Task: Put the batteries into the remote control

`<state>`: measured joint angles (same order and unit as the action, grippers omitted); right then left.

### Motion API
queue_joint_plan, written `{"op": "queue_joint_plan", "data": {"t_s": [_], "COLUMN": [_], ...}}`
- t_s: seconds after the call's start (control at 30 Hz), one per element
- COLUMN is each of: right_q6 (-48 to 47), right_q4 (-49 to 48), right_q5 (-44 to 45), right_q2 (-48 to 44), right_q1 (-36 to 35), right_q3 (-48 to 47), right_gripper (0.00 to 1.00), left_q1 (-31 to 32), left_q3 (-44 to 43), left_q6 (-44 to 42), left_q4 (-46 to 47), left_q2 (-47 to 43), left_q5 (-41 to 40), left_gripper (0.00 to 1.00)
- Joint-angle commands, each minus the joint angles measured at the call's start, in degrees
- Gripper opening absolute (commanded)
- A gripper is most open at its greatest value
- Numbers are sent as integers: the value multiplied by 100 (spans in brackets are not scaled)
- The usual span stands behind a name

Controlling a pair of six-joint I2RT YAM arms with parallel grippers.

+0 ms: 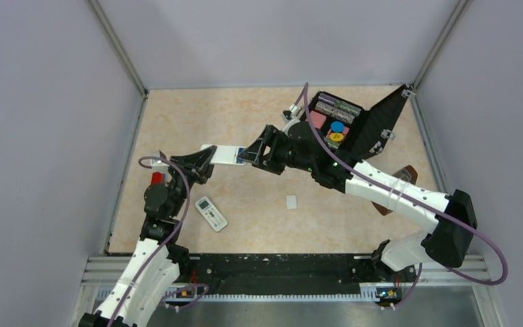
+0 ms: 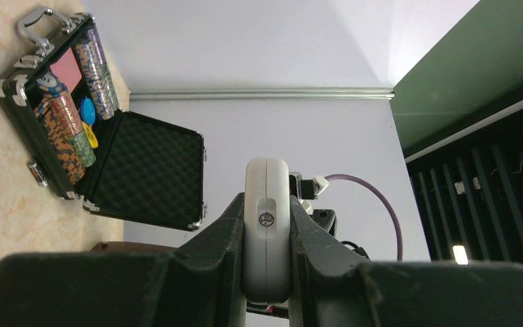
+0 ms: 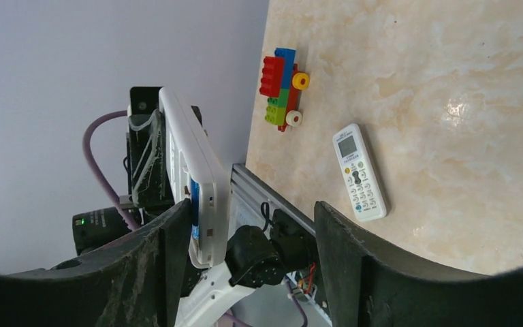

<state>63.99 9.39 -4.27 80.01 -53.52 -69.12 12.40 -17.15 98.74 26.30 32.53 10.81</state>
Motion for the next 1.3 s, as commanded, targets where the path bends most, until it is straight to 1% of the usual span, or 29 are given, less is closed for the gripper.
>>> {"op": "queue_joint_plan", "data": {"t_s": [0.0, 0.1, 0.2, 0.33, 0.5, 0.67, 0.73, 0.8, 0.9, 0.93, 1.03, 1.13, 1.27], "right_q6": [-310, -172, -99, -193, -655, -1700, -2032, -2264, -2483, -2522, -2599, -2656, -2715], "right_q4": [608, 444, 312, 353, 725, 1732, 2132, 2442, 2825, 2898, 2969, 2961, 2951], "right_q5": [-254, -465, -617, -759, -824, -299, 44, 377, 936, 1061, 1287, 1323, 1366], "right_q2": [-136, -367, -684, -1169, -1717, -1880, -1887, -1859, -1732, -1676, -1518, -1383, -1289], "right_q1": [-44, 62, 167, 319, 517, 542, 540, 542, 537, 542, 537, 535, 538], "right_q3": [-195, -85, 58, 243, 496, 447, 443, 455, 457, 459, 513, 578, 662], "right_gripper": [68, 73, 75, 77, 77, 74, 74, 74, 74, 73, 73, 72, 72], "left_q1": [-89, -89, -93, -98, -98, -93, -89, -89, -89, -89, -89, -89, -89], "left_q3": [-246, 19, 367, 623, 548, 186, 35, -158, -444, -481, -562, -611, -694], "left_q6": [-415, -782, -1143, -1657, -2423, -3073, -3326, -3615, -4180, -4278, -4379, -4368, -4485], "left_q4": [306, 327, 512, 738, 687, 785, 803, 580, -174, -246, -193, 21, 74], "left_q2": [-369, -630, -884, -1082, -1135, -898, -820, -796, -790, -794, -791, -768, -787], "left_q5": [-324, -271, -25, 556, 1434, 2737, 3288, 3702, 3917, 4001, 4326, 4748, 5142], "left_gripper": [0, 0, 0, 0, 0, 0, 0, 0, 0, 0, 0, 0, 0]}}
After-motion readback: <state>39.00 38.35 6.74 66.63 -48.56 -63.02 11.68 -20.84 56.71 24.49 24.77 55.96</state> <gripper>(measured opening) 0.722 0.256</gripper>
